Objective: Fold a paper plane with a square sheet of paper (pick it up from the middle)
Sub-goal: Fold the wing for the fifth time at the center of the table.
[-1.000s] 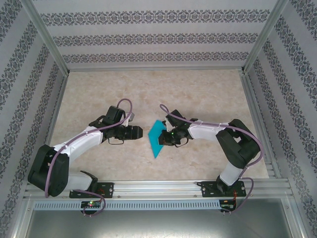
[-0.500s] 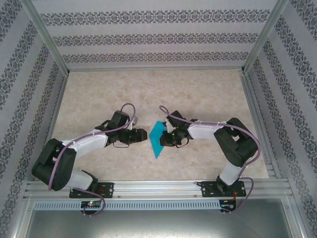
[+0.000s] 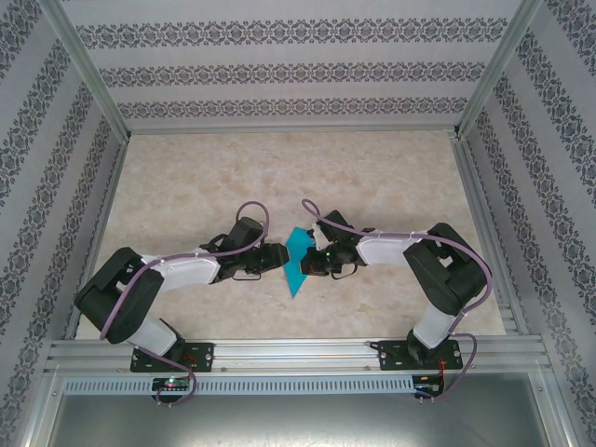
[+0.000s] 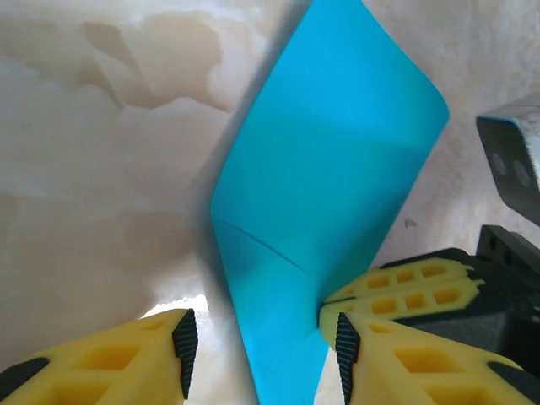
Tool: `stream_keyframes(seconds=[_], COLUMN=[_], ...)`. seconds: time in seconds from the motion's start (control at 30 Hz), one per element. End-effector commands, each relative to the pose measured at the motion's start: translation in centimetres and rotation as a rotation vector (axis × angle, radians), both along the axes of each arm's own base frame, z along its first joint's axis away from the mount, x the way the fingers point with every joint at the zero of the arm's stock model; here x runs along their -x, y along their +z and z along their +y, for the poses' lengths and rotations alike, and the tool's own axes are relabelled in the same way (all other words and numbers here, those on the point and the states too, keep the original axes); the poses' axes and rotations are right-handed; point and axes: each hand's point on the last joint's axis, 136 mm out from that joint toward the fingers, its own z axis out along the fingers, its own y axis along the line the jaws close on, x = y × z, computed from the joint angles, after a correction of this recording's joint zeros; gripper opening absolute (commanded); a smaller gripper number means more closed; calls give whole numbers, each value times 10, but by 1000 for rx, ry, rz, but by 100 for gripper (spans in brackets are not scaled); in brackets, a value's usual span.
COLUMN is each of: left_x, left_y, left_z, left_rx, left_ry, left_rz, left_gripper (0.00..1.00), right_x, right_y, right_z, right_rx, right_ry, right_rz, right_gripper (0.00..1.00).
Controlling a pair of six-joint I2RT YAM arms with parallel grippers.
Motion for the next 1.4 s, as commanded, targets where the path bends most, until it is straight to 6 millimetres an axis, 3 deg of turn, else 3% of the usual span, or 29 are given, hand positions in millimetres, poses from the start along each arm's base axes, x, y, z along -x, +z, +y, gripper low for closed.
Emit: stream_keyframes(seconds=[0.0,0.23,0.37,0.87,1.37], left_x=[-10,-12,-16,-11,-5], left_y=[1,-7,-3,1,0], left_z=[-9,-19,-23,-28,-51], left_rx=[27,26,29,8,12], left_ry=[65,53,41,-23,-113], left_rz=[-29,-16,-28,-20,-5], left_gripper=[49,41,33,15,12], right_x=[11,11,11,6,1], right_y=[-18,-17,-17,-13,-11], right_z=[-15,-18,-21,-25,-25], right_rx=[58,51,52,43,36], right_ry=[-22,-23,-28,-44,-65], right_rz=[47,43,42,29,19], right_gripper=[5,5,4,5,5])
